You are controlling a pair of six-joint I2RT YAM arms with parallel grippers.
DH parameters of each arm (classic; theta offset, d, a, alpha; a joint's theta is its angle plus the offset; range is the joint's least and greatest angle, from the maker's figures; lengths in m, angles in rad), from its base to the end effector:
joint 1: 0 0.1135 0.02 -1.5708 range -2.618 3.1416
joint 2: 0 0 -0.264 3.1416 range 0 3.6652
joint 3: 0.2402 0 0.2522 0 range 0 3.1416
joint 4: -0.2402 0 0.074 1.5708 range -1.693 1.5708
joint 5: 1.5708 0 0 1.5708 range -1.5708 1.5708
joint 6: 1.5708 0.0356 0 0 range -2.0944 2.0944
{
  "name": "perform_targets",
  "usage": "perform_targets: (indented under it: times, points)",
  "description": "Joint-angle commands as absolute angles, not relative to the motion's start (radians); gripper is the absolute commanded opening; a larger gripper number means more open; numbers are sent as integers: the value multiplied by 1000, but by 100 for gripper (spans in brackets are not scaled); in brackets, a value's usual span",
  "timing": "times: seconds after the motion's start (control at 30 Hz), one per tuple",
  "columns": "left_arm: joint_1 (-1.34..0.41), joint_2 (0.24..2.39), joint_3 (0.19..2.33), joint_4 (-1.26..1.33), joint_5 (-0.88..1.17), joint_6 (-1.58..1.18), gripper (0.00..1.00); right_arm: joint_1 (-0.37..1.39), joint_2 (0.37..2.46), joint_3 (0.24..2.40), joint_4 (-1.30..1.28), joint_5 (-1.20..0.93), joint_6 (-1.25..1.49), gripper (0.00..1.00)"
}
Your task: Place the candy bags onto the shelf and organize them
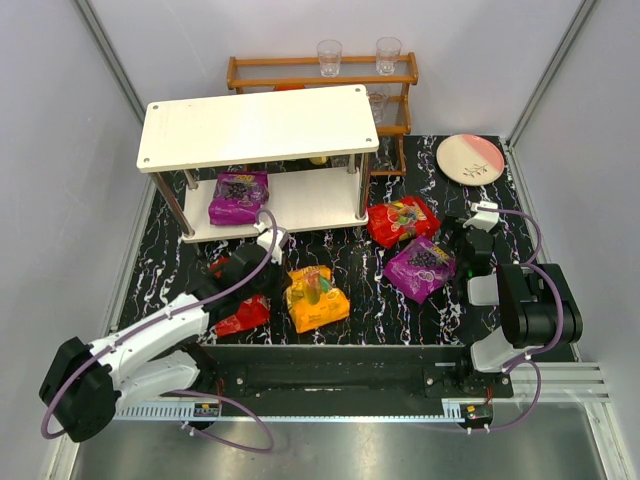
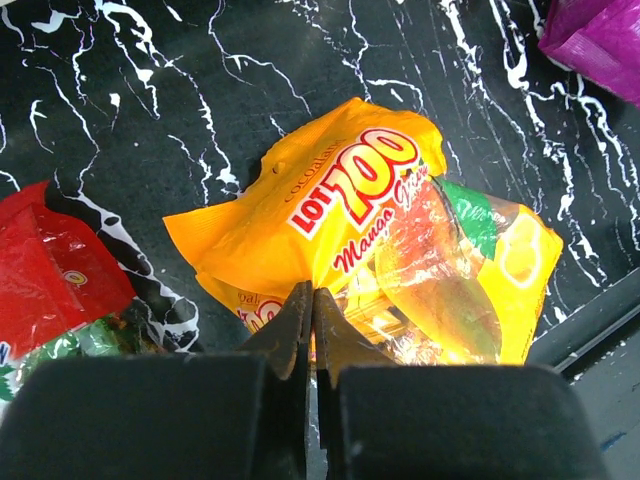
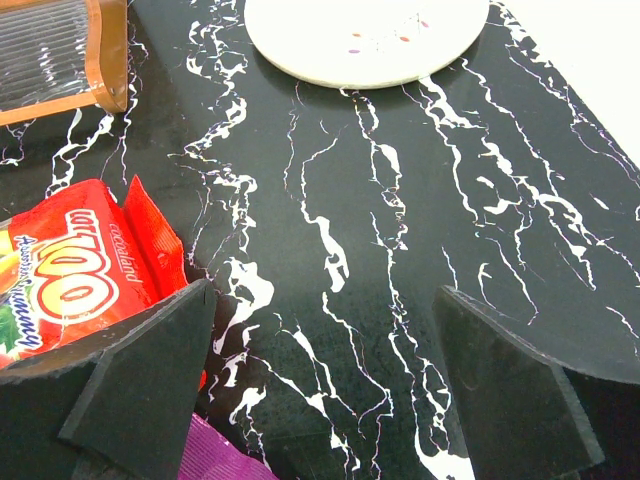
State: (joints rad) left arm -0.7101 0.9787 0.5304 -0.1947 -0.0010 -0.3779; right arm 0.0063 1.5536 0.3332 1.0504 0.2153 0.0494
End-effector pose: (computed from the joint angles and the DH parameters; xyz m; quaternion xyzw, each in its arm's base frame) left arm 0.1571 -0.1350 0.2147 0.1476 0.8820 -0.2312 0.3831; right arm 0.2632 -0.0059 0.1496 0.0856 0.7585 -0.0643 0.6428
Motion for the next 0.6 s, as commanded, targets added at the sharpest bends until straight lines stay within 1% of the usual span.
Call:
perform_targets:
  times: [0.0,0.1,0.23,0.43,0.57]
  points:
    - [-690,996,627,-201,20,-304,0,6,1555,357,1092,206,37,100]
    - [-692,1009,682,-254,5,-279,0,6,1554,357,1094,206,35,100]
    - [-692,1006,748,-328,-74,-233,0,5,1554,357,1092,206,35,100]
    - [-693,965,795,-380,-69,-175,0,6,1554,357,1092,207,35,100]
    - [-693,939,793,-377,-23,-169,0,6,1554,357,1094,206,34,100]
